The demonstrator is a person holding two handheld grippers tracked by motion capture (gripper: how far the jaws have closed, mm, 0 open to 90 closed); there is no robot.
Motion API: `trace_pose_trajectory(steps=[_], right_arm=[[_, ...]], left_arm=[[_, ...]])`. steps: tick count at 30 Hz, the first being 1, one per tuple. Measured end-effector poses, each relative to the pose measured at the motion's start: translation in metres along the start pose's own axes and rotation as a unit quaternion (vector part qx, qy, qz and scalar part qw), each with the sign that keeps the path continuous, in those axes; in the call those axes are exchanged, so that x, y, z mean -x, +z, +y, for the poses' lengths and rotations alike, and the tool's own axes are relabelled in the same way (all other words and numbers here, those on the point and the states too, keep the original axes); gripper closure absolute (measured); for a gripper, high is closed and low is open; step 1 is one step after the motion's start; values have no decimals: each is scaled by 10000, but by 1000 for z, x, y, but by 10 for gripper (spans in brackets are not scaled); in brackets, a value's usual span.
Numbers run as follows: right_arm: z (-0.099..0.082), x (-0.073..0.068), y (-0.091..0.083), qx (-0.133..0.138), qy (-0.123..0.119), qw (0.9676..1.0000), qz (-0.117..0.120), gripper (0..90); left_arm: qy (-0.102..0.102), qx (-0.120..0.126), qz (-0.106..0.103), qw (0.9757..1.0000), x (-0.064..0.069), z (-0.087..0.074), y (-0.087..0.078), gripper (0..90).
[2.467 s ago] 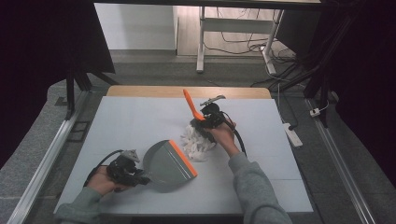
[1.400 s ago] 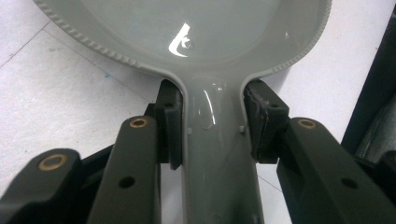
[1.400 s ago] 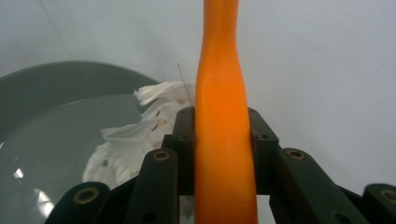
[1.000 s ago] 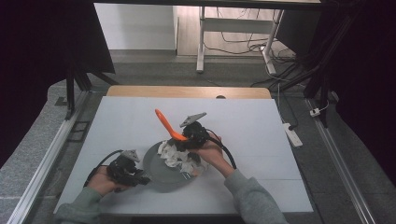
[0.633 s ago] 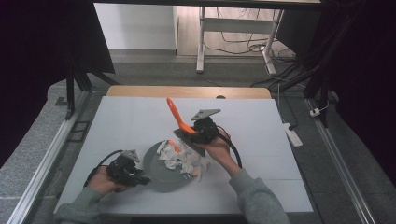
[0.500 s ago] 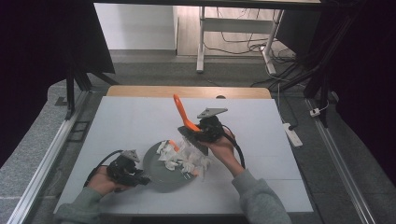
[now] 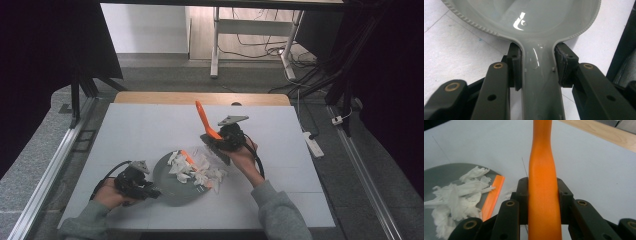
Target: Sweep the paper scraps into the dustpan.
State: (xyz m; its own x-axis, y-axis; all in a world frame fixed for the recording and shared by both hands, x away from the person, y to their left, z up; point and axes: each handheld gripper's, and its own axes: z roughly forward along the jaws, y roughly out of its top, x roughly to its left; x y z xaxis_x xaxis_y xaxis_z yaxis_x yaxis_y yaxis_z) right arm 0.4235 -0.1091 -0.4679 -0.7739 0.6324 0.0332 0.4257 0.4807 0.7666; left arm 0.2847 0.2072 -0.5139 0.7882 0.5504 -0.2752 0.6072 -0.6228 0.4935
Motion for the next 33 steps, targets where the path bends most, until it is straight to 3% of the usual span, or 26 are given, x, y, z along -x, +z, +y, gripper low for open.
trace_pose_trajectory(steps=[10, 19, 22, 28, 33], right_arm=[[15, -3, 44, -445, -151, 9988, -111, 710], [20, -30, 59, -690, -440, 9966, 107, 710], [18, -40, 57, -684, -351, 9962, 409, 710], [16, -60, 45, -450, -322, 9931, 1037, 710], [28, -49, 19, 283, -250, 9959, 827, 709]], left_arm=[[-2, 8, -19, 10000, 0, 0, 0, 616], [1, 16, -27, 10000, -1, 0, 0, 616], [-5, 9, -17, 10000, 0, 0, 0, 616], [2, 0, -15, 10000, -1, 0, 0, 616], [0, 0, -5, 10000, 0, 0, 0, 616]])
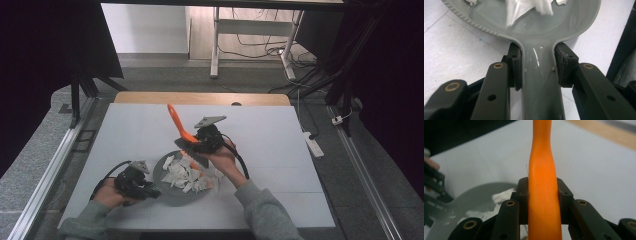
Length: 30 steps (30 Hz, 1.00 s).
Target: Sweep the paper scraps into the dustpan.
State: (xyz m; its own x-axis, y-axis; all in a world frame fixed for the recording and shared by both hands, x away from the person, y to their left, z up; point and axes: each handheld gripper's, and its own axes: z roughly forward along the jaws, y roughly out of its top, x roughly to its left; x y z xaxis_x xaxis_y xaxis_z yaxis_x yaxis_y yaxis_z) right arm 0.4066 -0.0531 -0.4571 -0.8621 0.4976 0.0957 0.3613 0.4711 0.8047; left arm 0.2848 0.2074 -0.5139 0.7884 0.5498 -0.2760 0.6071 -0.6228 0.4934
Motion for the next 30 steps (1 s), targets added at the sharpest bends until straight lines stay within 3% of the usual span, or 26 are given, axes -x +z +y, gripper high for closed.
trace_pose_trajectory(steps=[4, 8, 15, 30], right_arm=[[3, 15, -13, 181, 179, 9995, -199, 709], [-3, 26, -15, 83, 376, 9987, -339, 709], [-17, 28, -21, -24, 409, 9983, -410, 709], [-46, 39, -70, 222, 706, 9949, -678, 709]], left_arm=[[3, 0, -12, 10000, 0, 0, 0, 616], [0, 0, -4, 10000, 0, 0, 0, 616], [6, -11, -15, 10000, -1, 0, 0, 616], [0, 8, -21, 10000, 0, -1, 0, 617]])
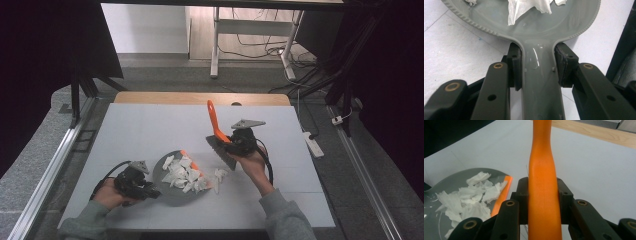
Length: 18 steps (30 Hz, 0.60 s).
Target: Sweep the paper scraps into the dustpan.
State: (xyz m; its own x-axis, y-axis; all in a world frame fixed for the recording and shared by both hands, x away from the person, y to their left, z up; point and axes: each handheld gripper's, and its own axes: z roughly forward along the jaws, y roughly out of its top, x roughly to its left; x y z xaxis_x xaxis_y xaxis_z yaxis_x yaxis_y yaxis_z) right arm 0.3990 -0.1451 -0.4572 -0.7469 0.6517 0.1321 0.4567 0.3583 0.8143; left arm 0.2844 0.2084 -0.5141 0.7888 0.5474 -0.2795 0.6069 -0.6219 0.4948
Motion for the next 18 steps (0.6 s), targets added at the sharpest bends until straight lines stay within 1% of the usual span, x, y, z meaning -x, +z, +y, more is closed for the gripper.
trace_pose_trajectory(steps=[2, 5, 12, 14, 18], right_arm=[[-4, 3, -4, 10, 24, 10000, -39, 709], [-10, 7, -8, 41, 106, 9999, -32, 709], [-22, 15, -10, -153, 43, 9998, -157, 709], [-25, 18, -12, -162, 114, 9996, -186, 709], [-29, 19, -14, -223, 169, 9994, -221, 709]], left_arm=[[-1, 1, -5, 10000, 0, -1, 0, 616], [-7, 19, -8, 10000, 0, -1, -1, 617], [8, 21, 0, 10000, 1, -5, -3, 617], [6, 29, -14, 10000, 1, -6, -3, 617], [36, 16, -22, 10000, 2, -8, -4, 617]])
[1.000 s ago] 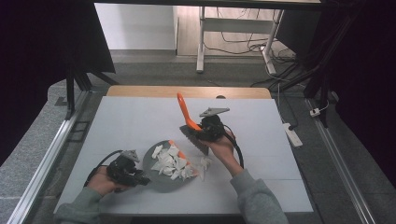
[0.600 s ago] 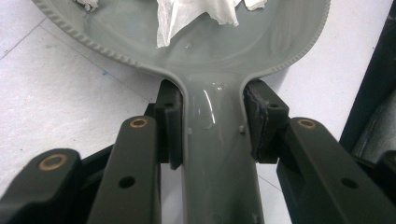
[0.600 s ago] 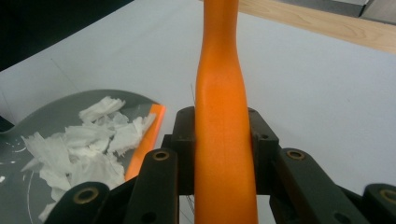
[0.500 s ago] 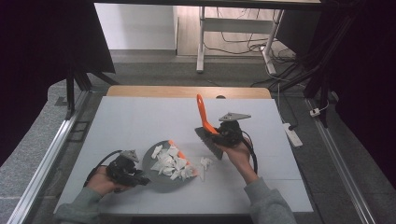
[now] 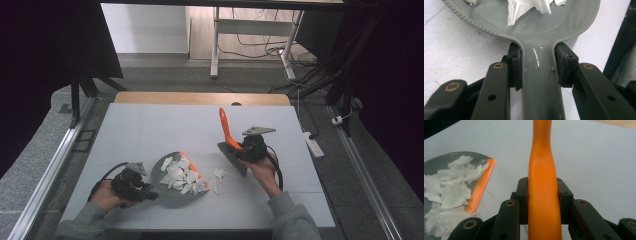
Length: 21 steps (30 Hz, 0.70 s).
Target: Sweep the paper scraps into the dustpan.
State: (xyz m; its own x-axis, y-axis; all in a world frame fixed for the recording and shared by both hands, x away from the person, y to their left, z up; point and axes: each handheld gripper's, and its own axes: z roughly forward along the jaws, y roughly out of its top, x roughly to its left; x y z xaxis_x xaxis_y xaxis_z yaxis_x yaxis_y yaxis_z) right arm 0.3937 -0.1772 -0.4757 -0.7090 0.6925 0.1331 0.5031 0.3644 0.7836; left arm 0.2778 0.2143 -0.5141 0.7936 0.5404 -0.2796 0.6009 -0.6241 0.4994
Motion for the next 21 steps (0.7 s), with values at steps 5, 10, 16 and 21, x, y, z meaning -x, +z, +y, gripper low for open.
trace_pose_trajectory(steps=[5, 10, 16, 21], right_arm=[[-4, 1, 2, -61, 71, 9999, -58, 709], [-6, -3, 5, -130, 34, 9999, -77, 709], [-6, -6, 7, -147, 152, 9998, -9, 709], [-7, -20, 11, -232, 143, 9996, 76, 710]], left_arm=[[38, -28, -4, 10000, 2, -3, -2, 616], [37, -21, -30, 10000, 2, -5, -4, 616], [67, -74, -56, 9999, 6, -9, -5, 616], [121, -104, -84, 9998, 10, -8, -4, 616]])
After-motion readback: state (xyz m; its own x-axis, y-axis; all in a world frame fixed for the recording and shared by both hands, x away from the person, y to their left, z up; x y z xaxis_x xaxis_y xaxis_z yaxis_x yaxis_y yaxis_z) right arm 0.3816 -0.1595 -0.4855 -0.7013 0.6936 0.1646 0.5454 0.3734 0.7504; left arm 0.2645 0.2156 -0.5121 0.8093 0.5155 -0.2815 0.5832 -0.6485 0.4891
